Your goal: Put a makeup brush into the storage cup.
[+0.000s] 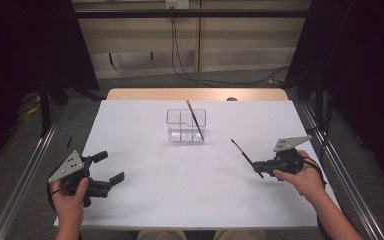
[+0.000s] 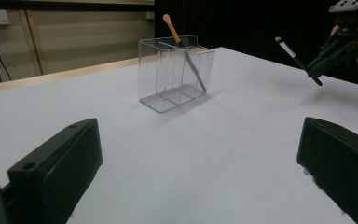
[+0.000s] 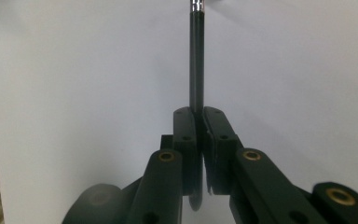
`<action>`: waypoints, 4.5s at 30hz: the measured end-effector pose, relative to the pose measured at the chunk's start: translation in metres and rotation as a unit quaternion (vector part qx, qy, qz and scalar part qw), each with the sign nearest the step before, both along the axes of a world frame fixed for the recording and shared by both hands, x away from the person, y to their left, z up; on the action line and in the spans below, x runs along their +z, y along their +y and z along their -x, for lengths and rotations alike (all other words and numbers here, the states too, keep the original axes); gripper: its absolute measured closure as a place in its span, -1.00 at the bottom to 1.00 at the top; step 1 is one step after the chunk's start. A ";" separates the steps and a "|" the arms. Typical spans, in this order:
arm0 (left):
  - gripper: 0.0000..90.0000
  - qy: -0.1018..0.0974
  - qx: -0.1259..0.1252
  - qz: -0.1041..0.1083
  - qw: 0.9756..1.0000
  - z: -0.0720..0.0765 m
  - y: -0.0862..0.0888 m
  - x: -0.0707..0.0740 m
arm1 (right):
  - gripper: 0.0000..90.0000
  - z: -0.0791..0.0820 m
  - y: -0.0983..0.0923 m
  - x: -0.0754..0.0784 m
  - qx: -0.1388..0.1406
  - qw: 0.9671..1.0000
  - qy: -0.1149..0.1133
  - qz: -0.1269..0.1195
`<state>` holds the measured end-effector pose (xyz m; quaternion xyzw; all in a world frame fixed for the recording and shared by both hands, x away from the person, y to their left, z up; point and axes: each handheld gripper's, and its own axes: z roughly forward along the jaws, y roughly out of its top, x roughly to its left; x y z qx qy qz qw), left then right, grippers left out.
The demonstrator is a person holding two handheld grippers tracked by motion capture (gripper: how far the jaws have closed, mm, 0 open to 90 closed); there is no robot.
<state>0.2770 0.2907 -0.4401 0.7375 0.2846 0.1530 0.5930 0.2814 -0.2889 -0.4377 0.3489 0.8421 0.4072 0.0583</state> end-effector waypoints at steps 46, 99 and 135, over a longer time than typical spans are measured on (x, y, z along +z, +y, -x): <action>-1.00 0.016 -0.019 0.006 1.000 -0.003 -0.013 -0.005 | 0.88 0.003 0.033 0.008 0.010 0.984 -0.091 -0.155; -1.00 0.038 -0.094 0.008 0.995 -0.021 -0.074 -0.001 | 0.89 -0.003 0.097 0.006 0.067 0.976 -0.093 -0.183; -1.00 0.099 -0.111 0.047 0.988 -0.038 -0.147 0.006 | 0.88 -0.004 0.114 0.005 0.083 0.976 -0.091 -0.180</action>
